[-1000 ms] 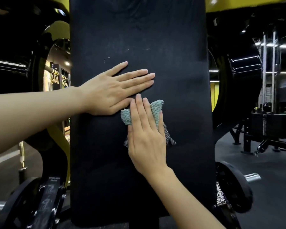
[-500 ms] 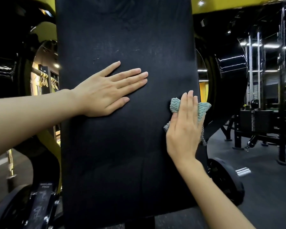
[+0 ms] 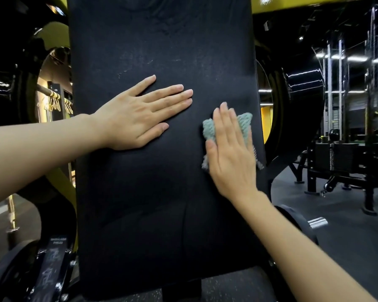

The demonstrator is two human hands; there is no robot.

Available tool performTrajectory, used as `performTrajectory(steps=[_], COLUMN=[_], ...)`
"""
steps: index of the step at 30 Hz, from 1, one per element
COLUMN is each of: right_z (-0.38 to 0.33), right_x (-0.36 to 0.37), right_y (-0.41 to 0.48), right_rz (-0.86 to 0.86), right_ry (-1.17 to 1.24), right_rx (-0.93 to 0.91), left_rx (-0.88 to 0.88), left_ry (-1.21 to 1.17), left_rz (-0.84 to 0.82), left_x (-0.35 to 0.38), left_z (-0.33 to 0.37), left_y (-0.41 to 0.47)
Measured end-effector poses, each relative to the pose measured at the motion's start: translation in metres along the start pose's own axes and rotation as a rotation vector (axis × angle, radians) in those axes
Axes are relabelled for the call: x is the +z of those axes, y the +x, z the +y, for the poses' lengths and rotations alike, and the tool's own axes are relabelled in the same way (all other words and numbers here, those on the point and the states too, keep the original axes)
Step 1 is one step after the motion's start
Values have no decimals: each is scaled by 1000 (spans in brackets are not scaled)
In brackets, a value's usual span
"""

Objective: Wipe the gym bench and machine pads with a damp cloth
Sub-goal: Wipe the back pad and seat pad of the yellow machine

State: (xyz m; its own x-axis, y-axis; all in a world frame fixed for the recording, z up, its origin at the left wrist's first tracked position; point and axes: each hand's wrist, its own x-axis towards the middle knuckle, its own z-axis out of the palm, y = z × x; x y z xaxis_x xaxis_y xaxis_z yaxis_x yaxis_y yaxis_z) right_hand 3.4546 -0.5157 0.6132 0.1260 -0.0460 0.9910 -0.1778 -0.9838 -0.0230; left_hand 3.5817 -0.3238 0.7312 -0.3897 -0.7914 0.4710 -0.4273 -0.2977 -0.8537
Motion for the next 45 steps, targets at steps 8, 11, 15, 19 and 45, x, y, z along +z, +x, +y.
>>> performTrajectory(steps=[8, 11, 15, 19, 45], right_z=[25, 24, 21, 22, 18], right_x=[-6, -6, -9, -6, -11], right_y=[42, 9, -44, -61, -64], right_rz=[72, 56, -8, -5, -36], right_ry=[-40, -48, -21, -37, -25], right_rx=[77, 56, 26, 5, 10], left_rx=[-9, -13, -19, -26, -42], left_ry=[14, 17, 16, 18, 17], left_rz=[2, 9, 10, 15, 25], left_x=[1, 1, 1, 1, 3], left_z=[1, 2, 4, 4, 9], left_y=[0, 0, 0, 0, 1])
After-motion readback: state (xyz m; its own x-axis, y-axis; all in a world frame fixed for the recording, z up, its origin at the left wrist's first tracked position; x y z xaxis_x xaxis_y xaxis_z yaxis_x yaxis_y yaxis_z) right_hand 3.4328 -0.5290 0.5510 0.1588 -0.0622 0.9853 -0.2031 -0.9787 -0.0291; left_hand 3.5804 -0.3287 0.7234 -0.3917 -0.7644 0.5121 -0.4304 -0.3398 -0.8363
